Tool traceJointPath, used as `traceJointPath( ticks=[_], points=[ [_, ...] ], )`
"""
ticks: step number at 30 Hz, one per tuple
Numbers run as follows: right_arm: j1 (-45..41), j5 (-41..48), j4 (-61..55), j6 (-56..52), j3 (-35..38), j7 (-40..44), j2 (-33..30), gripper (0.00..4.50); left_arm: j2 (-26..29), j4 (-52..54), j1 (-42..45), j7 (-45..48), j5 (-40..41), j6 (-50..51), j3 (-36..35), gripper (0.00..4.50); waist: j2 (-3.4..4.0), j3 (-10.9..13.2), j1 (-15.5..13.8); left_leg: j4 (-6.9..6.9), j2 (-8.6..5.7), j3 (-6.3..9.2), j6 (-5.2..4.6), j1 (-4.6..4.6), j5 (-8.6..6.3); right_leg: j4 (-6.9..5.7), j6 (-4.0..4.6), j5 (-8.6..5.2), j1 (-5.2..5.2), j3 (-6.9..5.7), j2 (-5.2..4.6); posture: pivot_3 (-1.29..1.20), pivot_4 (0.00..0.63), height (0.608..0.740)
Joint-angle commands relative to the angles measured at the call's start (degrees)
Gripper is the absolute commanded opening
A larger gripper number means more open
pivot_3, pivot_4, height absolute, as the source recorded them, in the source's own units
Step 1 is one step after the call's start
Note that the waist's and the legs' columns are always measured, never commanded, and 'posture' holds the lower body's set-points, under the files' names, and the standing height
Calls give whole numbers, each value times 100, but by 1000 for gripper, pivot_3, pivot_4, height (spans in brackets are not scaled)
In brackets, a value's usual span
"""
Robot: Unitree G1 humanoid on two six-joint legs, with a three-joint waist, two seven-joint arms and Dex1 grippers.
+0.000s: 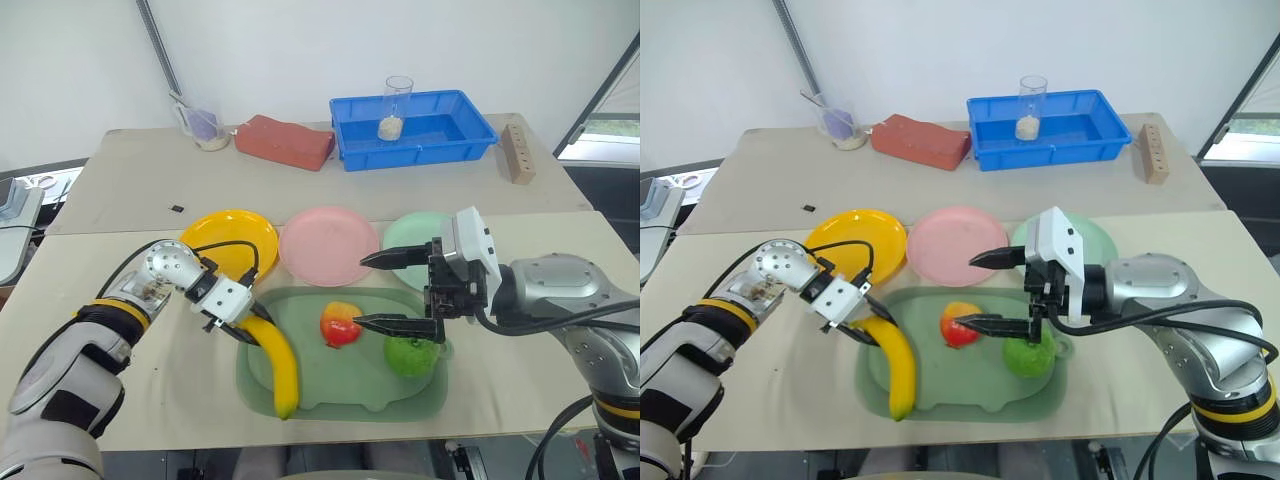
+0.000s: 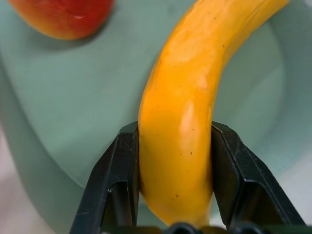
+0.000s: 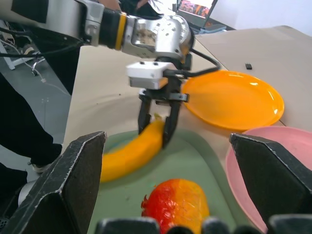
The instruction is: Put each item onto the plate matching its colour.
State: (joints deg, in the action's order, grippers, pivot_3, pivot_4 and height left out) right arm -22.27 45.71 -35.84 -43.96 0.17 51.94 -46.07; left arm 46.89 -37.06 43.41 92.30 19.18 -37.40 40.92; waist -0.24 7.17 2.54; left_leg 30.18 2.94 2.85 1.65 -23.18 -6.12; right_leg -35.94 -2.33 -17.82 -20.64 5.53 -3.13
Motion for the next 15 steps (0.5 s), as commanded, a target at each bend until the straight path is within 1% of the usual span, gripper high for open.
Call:
traceJointPath(
  ticks=[1, 3, 5, 8, 12, 15],
  points=[
    [-156, -51, 8, 176, -6, 62, 44, 4500, 318, 410, -82, 20, 464, 56, -7, 1473, 3, -2, -8, 0, 2, 0, 0, 2, 0, 0, 0, -1, 3, -1, 1, 0, 150, 740],
    [-177, -98, 44, 211, -42, 90, 72, 4500, 483, 617, -183, 20, 641, 204, -102, 1473, 6, -4, -15, 0, 3, 0, 0, 1, 0, 0, 1, -1, 2, -2, 1, 0, 150, 740],
    [-207, -142, 102, 255, -80, 110, 121, 4500, 696, 894, -323, 20, 816, 459, -407, 1473, 8, -5, -13, 2, 3, 0, 0, 3, 0, 1, 1, -2, 1, -4, 0, 0, 150, 740],
    [-235, -191, 182, 298, -105, 151, 144, 4500, 893, 1264, -562, 20, 970, 902, -978, 1473, 12, -7, -20, 3, 4, -2, 0, 2, -1, 1, 2, -2, -19, -4, -1, 0, 150, 740],
    [-313, -162, 328, 264, -56, 214, 159, 4500, 1169, 1619, -959, -44, 885, 1252, -1797, 1473, 15, -9, -29, 3, 4, -4, 0, 3, -1, 1, 2, -2, -20, -5, -2, 0, 150, 740],
    [-503, -186, 477, 250, -81, 193, 232, 4500, 1380, 1842, -1161, -528, 878, 2110, -2435, 1473, 13, -8, -21, 2, 6, -4, 0, 4, 0, -2, 2, -2, -22, -5, -1, 0, 150, 740]
  ],
)
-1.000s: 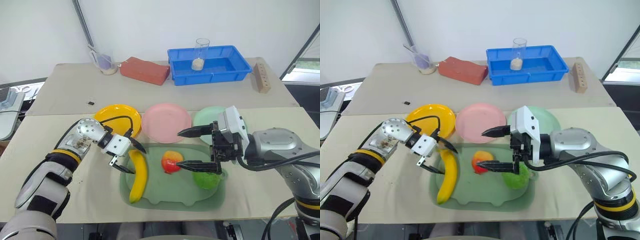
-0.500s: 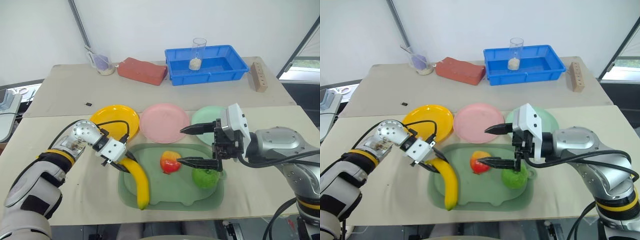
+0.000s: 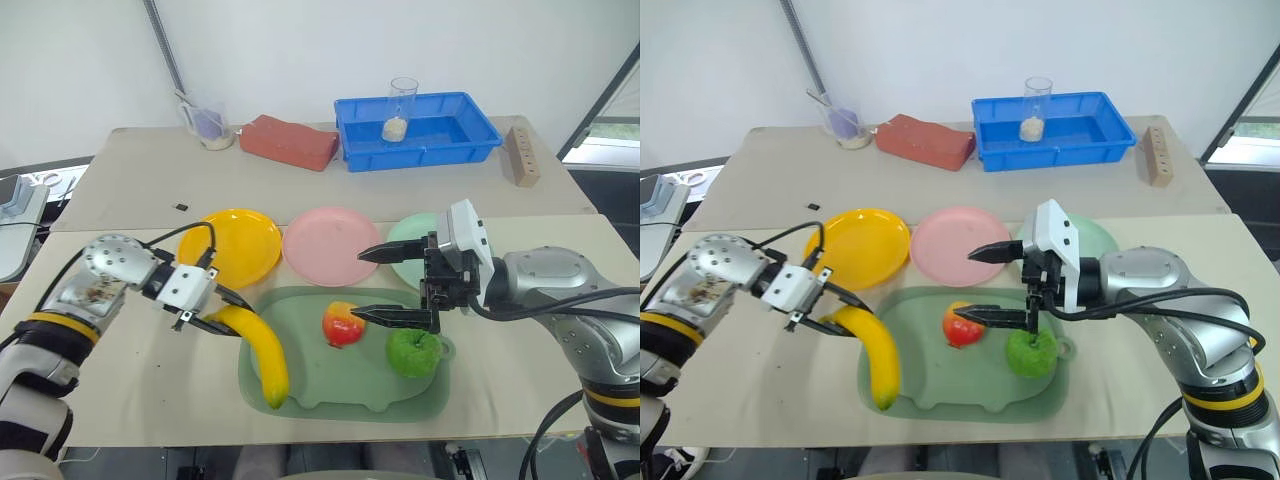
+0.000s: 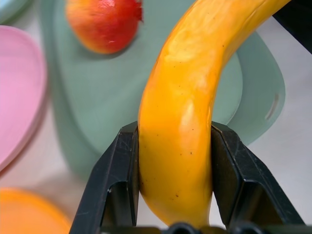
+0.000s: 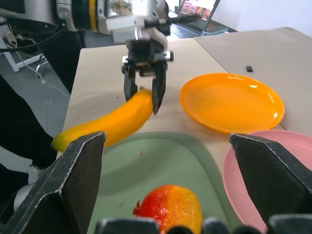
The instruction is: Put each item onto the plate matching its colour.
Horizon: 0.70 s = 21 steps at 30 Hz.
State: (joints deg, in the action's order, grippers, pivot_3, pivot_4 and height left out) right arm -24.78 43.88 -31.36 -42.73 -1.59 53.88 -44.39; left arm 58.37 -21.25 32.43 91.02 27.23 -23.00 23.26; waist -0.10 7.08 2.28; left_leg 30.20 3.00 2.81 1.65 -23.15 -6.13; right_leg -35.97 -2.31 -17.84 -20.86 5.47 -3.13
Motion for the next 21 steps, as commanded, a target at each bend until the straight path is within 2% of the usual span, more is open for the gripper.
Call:
traceJointPath(
  ticks=[1, 3, 6, 11, 15, 17, 21],
  points=[
    [-310, -8, 72, 119, 84, -23, 100, 4500, 282, 291, -153, -524, -2, 843, -836, 1473, 0, 0, 8, 0, 0, 0, 0, -1, 0, -3, 0, 0, -5, 0, 0, 0, 150, 740],
    [-476, -26, 135, 77, 35, -150, 220, 4500, 319, 270, -341, -1094, -222, 1319, -1130, 1473, 0, 0, 10, -1, 0, 1, 0, 0, 0, -4, 0, 0, -9, 0, 0, 0, 150, 740],
    [-832, -387, 217, 30, -222, -601, 487, 4500, -41, 188, -341, -2511, -132, 2786, -1617, 1473, 4, -2, 11, -2, 0, 0, 0, 2, -1, -6, 0, 0, -9, 1, 0, 0, 150, 740],
    [-1230, -760, 370, -154, -492, -1104, 828, 4500, -779, 194, -265, -4132, -632, 3790, -2001, 1473, -1, -1, -44, -1, -2, 1, 1, -4, -1, -8, -1, 0, -16, -3, 0, 0, 150, 740],
    [-1455, -1035, 520, -142, -714, -1285, 1074, 4500, -1313, -157, -77, -4766, -1275, 3852, -1880, 1473, -5, -4, -95, -1, -5, 3, 1, -6, -1, -10, -10, 7, -18, -1, 2, 0, 150, 740],
    [-1482, -1104, 527, -145, -754, -1304, 1119, 4500, -1414, -365, -12, -4897, -1546, 3826, -1839, 1473, -7, -4, -113, -1, -4, 5, 1, -5, -1, -12, -40, 24, -19, -1, 6, 0, 150, 740],
    [-1482, -1159, 498, -187, -740, -1371, 1162, 4500, -1492, -665, 105, -4969, -1850, 3764, -1893, 1473, -7, -5, -112, -5, -4, 5, 1, -6, -1, -11, -46, 29, -26, 1, 6, 0, 150, 740]
  ],
)
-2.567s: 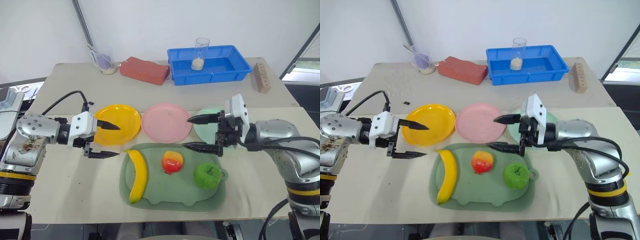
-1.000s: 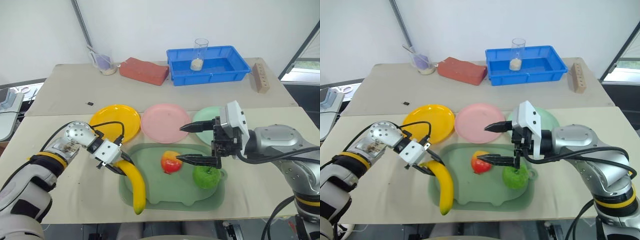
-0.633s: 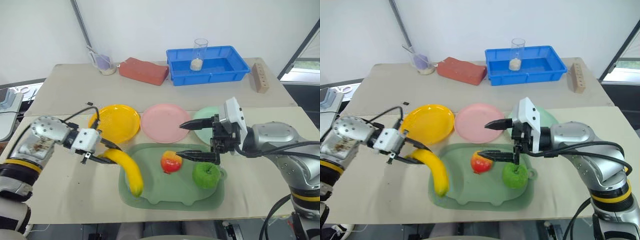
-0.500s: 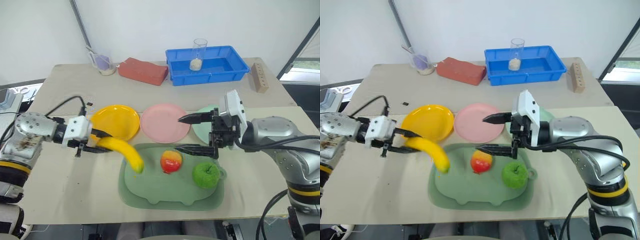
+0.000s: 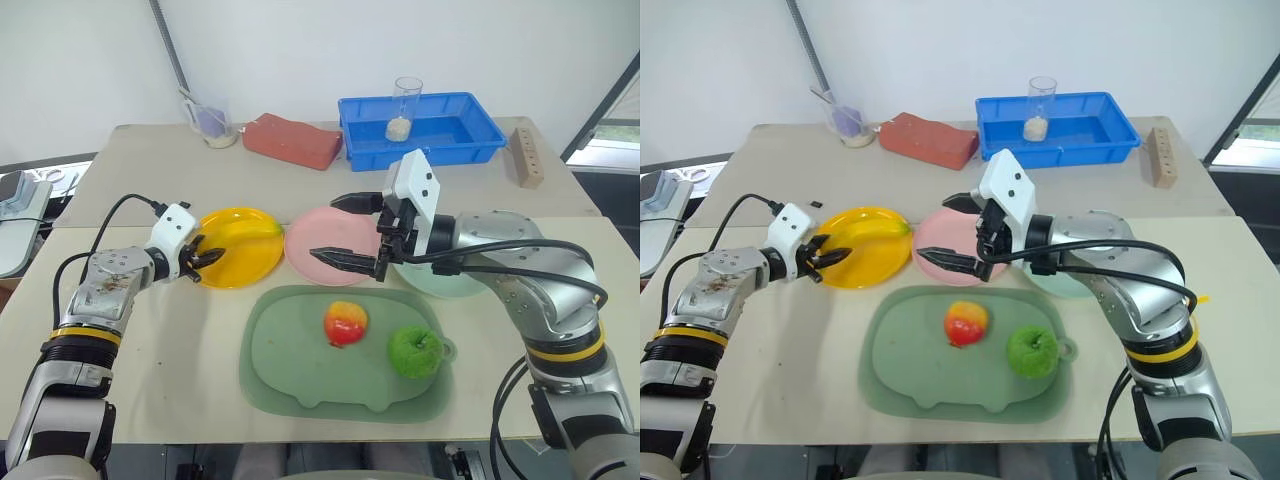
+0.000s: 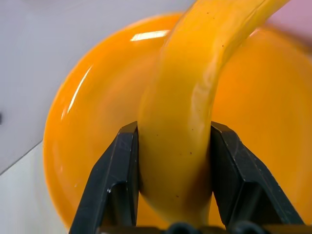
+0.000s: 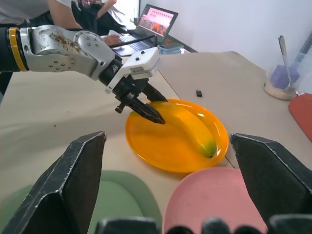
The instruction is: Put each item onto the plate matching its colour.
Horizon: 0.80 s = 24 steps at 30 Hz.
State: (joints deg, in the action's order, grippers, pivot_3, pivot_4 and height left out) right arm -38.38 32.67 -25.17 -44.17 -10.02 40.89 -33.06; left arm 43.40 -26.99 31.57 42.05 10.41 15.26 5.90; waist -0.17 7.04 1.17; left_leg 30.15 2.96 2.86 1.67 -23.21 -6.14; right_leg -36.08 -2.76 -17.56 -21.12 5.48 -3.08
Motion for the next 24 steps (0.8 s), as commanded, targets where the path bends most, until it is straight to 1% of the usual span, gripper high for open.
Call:
traceJointPath(
  ticks=[1, 3, 4, 7, 8, 12, 14, 15, 17, 19, 21, 24],
  points=[
    [-114, -35, -135, -60, 120, -93, 40, 4500, -8, -139, 217, -45, -195, -77, -181, 1473, 0, 0, -4, -2, 0, 0, 1, 1, -1, 0, 0, 0, 0, 0, 0, 0, 150, 740],
    [-88, -9, -177, -99, 159, -140, 55, 4500, -61, -181, 276, 63, -140, -83, -275, 2505, 0, 0, -10, -4, 0, -1, 3, 0, -2, 1, 0, 0, 0, 0, -1, 0, 150, 740],
    [-68, -2, -203, -115, 173, -163, 56, 4500, -75, -195, 304, 112, -123, -104, -306, 2798, 0, 0, -10, -4, 0, -1, 4, 0, -2, 1, 0, 0, 0, 0, -1, 0, 150, 740],
    [11, 12, -264, -164, 228, -216, 21, 4500, -84, -76, 378, 331, -3, -13, -416, 4212, -1, 0, -13, -4, 0, -1, 6, -3, -4, 1, 2, 0, -1, -1, -1, 0, 150, 740],
    [66, 14, -298, -181, 260, -225, -21, 4500, -40, 8, 389, 430, 10, 3, -440, 4440, -1, 0, -16, -4, 0, -2, 6, -2, -4, 1, 2, 0, 0, -1, -2, 0, 150, 740],
    [314, 31, -417, -244, 465, -210, -280, 4500, 292, 501, 443, 909, -50, -6, -490, 4440, -2, 0, -20, -5, 0, -3, 7, -4, -4, 3, 4, 1, 0, -1, -3, 0, 150, 740],
    [508, 98, -496, -275, 647, -130, -498, 4500, 441, 1015, 502, 1313, 187, 176, -564, 4440, -6, 2, -28, -7, 0, -2, 9, -7, -6, 4, 8, -2, -1, -2, -3, 0, 150, 740],
    [606, 142, -528, -284, 738, -75, -616, 4500, 493, 1282, 524, 1535, 319, 258, -575, 4440, -7, 2, -31, -7, 0, -3, 10, -8, -6, 6, 39, -18, -2, -1, -4, 0, 150, 740],
    [824, 193, -583, -251, 910, 90, -870, 4500, 529, 1836, 522, 1974, 593, 455, -506, 4440, -7, 2, -44, -7, 0, -6, 10, -8, -6, 6, 41, -20, 1, -2, -7, 0, 150, 740],
    [1061, 325, -657, -232, 1115, 354, -1141, 4500, 472, 2361, 396, 2386, 689, 270, -289, 4440, -2, -1, -43, -6, 0, -17, 13, -6, -8, 8, 42, -21, 7, -3, -13, 0, 150, 740],
    [1320, 526, -742, -247, 1333, 619, -1389, 4500, 272, 2857, 208, 2664, 812, 153, -40, 4440, 5, -5, -31, -5, -1, -28, 19, -1, -12, 15, 41, -21, 15, 1, -18, 0, 150, 740],
    [1747, 669, -870, -212, 1556, 898, -1695, 4500, -4, 3014, -89, 3122, 563, -494, 525, 4440, 3, -4, -31, 8, -1, -29, 3, 2, -1, 21, 38, -22, 38, 3, -17, 0, 150, 740]
  ],
)
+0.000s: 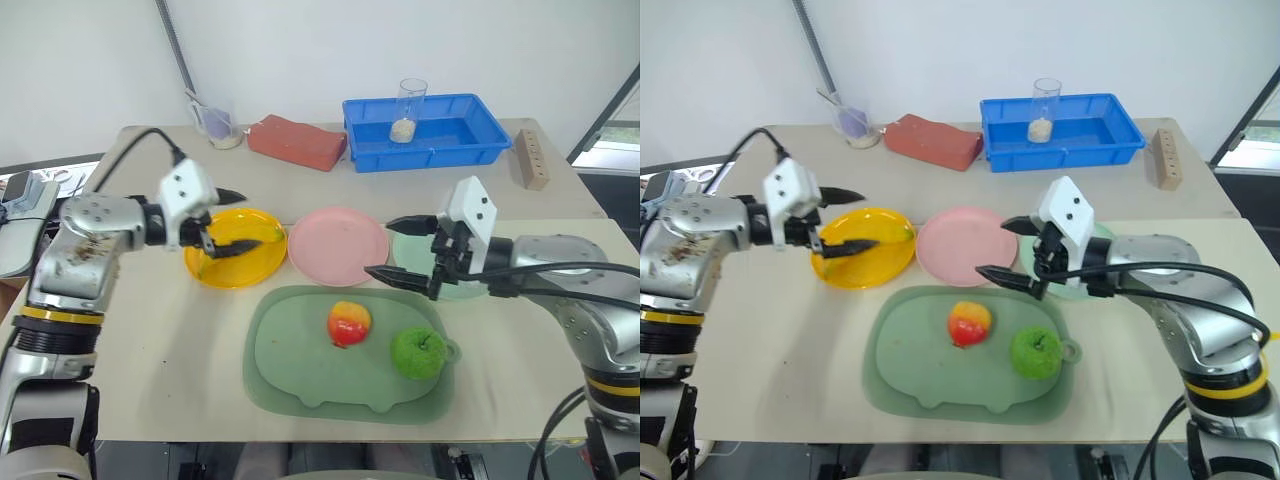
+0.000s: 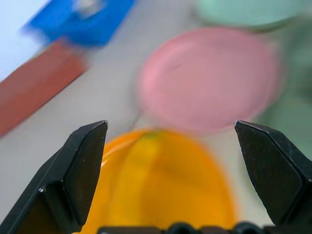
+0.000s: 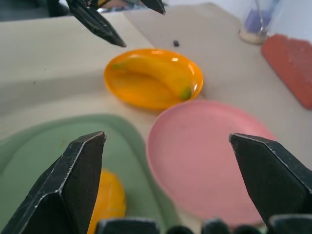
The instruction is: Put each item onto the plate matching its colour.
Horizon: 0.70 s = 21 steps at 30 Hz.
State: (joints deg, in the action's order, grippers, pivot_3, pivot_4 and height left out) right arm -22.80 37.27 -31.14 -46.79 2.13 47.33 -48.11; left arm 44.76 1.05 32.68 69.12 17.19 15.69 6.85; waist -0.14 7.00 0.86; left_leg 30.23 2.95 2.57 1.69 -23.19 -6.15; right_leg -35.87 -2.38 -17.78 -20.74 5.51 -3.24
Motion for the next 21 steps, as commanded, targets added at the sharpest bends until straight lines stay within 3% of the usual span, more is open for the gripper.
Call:
traceJointPath(
  ticks=[1, 10, 21],
  points=[
    [282, 274, -325, 19, 418, 231, -207, 4500, -290, 138, -204, 480, -119, -668, 520, 4440, -1, 1, 19, 8, 1, 0, 0, 0, 0, 0, -2, -2, 7, 0, 0, 0, 150, 740],
    [994, 584, -916, -175, 913, -173, -317, 4500, -1223, -1054, 103, 1146, -254, -1615, 1016, 4440, -11, 9, 12, 59, -1, 17, -23, -1, -21, 12, -3, -5, 20, -2, 5, 0, 150, 740],
    [1199, 792, -1166, -234, 954, -462, -353, 4500, -1955, -2251, 576, 1480, -696, -2374, 1352, 4440, -11, 9, 21, 63, -9, 16, -24, -9, -20, 23, -6, -6, 30, -5, -1, 0, 150, 740]
  ],
)
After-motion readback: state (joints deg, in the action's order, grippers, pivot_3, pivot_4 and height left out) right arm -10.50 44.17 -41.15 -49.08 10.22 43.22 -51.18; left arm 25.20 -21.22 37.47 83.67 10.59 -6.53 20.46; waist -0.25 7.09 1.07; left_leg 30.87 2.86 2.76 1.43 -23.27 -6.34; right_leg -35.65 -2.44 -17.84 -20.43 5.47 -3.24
